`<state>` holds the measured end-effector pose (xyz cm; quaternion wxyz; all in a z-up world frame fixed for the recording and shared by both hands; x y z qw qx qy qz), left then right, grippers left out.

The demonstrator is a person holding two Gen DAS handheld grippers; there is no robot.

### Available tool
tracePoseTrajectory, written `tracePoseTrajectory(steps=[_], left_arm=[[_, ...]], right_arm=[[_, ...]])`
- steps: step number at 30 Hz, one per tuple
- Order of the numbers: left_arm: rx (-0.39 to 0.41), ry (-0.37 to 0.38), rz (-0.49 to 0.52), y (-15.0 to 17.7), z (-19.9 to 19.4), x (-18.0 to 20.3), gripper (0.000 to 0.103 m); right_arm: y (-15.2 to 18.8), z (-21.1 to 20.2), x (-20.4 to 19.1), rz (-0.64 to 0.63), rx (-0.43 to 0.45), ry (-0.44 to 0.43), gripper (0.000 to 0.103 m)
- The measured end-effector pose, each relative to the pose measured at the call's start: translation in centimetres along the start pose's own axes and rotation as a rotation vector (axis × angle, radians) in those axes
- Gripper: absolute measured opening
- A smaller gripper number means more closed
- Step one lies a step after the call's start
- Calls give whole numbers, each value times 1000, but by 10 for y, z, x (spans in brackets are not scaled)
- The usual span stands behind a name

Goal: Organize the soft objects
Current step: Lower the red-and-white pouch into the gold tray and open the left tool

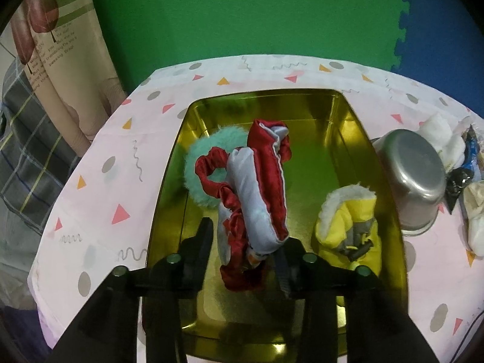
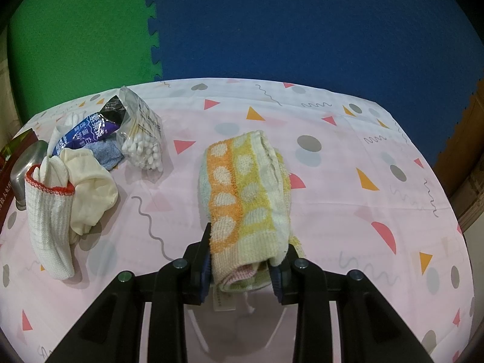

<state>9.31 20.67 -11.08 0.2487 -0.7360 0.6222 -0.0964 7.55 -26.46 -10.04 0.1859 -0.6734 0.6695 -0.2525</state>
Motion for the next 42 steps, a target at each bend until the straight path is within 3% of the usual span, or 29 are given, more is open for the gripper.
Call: tracePoseTrajectory(steps=[8,18,26,37,42], left_arm=[[62,-10,30,-2,-25,7,55],[122,12,30,-1,-47,7,66],[151,11,14,5,-52,5,69],[191,-13,-73,18,-59,-7,73],[202,11,-126,23,-60,-16,76]], right_arm=[[0,0,0,-2,0,0,32],[0,0,0,-8,-1,5,32],[0,-1,-1,-19,-3,16,32],[0,-3,-1,-20,3,23,30],[-1,-7,2,15,2,15,27]])
Point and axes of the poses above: each gripper's, at about its wrist camera, not at the fingertips, and z roughly the way its jaws point, x to its right, y to its underside, the point moved 4 cm from there along z, roughly the way its jaws point, and after that the axes turned 3 degrees about -x, right-handed, at the moved point
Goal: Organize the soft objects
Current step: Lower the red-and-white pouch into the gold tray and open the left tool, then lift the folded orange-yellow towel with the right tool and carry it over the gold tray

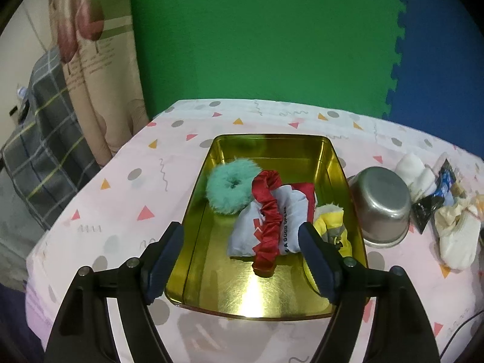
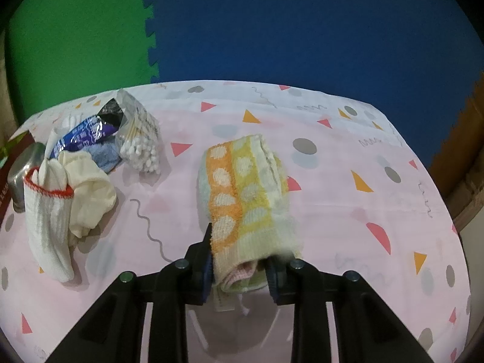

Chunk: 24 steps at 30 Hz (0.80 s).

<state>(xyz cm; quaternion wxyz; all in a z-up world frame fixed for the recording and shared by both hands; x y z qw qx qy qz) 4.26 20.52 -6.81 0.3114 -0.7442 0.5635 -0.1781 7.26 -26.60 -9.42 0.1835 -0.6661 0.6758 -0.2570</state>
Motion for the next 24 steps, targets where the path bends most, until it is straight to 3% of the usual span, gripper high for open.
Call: tracePoseTrajectory(steps=[16,24], left_arm=[[-7,-4,-43,2,1,-13,81],[-18,-11,-69,3,3,-20,81]], right_arm=[[-14,-36,-2,27,40,21,25],[-33,-72,-30,-6,105,-16,25]])
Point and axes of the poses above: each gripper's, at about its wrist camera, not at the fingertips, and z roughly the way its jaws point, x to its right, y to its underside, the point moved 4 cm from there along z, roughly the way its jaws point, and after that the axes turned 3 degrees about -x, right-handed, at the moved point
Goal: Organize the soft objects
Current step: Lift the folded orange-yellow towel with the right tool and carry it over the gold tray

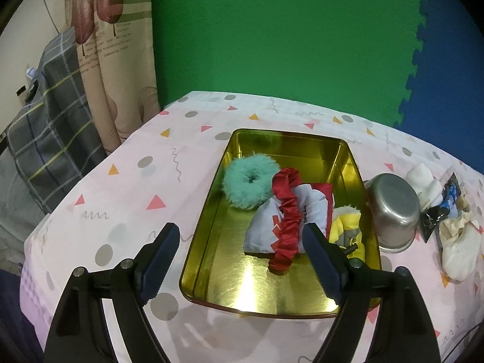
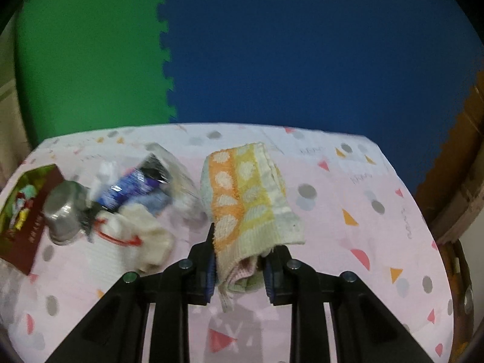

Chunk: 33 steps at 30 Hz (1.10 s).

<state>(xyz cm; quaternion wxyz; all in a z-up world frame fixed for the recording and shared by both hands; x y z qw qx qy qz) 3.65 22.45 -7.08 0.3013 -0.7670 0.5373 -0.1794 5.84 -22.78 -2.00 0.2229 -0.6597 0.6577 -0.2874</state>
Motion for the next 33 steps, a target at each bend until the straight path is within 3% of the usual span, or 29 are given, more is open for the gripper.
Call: tracePoseTrajectory(steps=[13,27,33], left_arm=[[11,-19,-74,-4,-2,-23,81],[32,-100,-168,-12,-8,-70,81],[15,-111,-189,-12,-4,-82,81]], right_arm=[[-28,-25,-121,-146,36,-215,25],[-14,-35,-272,-331,7,-458,25],[2,-28,-324,-400,-33,-510,25]])
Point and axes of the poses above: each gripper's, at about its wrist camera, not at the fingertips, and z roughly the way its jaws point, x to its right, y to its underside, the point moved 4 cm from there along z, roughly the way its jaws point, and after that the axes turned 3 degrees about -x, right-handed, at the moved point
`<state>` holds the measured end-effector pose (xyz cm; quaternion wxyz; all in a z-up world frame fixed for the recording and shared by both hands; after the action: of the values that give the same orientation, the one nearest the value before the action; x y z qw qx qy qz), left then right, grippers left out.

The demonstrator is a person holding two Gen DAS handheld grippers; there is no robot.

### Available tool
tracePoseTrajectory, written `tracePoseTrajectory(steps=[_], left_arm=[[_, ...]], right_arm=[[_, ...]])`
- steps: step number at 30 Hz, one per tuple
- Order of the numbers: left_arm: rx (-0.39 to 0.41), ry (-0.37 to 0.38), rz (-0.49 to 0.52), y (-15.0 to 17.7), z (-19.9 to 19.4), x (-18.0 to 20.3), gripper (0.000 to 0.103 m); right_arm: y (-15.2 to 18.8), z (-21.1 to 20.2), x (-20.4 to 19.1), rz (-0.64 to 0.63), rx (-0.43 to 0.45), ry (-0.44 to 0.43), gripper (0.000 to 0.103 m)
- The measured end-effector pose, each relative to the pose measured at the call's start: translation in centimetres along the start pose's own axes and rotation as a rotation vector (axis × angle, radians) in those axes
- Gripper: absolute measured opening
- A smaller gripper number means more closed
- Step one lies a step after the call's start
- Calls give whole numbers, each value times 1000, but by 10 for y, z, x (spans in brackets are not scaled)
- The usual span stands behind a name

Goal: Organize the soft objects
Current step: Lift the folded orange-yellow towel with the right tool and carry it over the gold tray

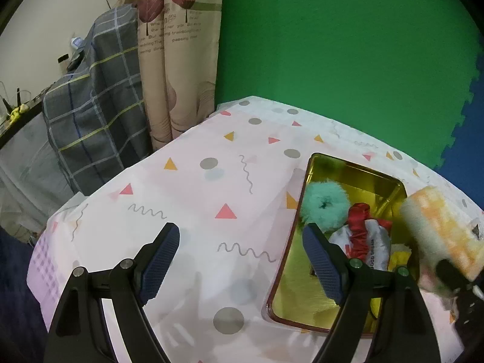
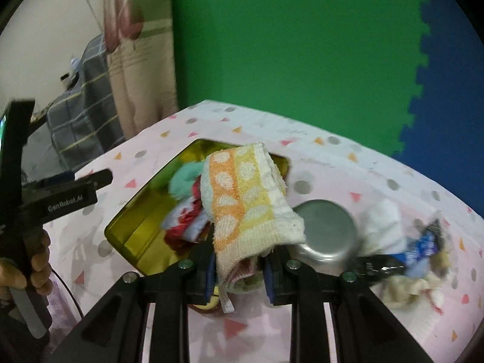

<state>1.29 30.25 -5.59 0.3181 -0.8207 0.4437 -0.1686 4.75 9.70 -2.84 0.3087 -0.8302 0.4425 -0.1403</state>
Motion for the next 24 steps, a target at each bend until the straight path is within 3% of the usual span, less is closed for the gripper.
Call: tracePoseTrajectory(steps=[15,21,23,24], left_arm=[[-14,16,-7,0,3,-3,82],[-12,21,-10,1,3,-2,82],[-10,21,-5,1,3,-1,82],[-8,22,-2,1,2,1,82]], right_arm=[[0,62,-49,-77,-96,-30,28],[0,65,-52,-79,-103,-40,42],[0,60,-51,-82,-93,-48,55],[1,57,-50,-81,-85,-51,56]])
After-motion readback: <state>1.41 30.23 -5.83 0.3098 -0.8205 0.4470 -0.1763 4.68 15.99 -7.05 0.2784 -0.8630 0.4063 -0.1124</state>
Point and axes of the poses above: each gripper's, at about its wrist camera, not at the fingertips, and z roughly the way its jaws point, x to its right, y to its underside, the point moved 4 cm from there along z, roughly the way its jaws point, and after that the axes turned 3 degrees about -x, right-handed, at the moved point
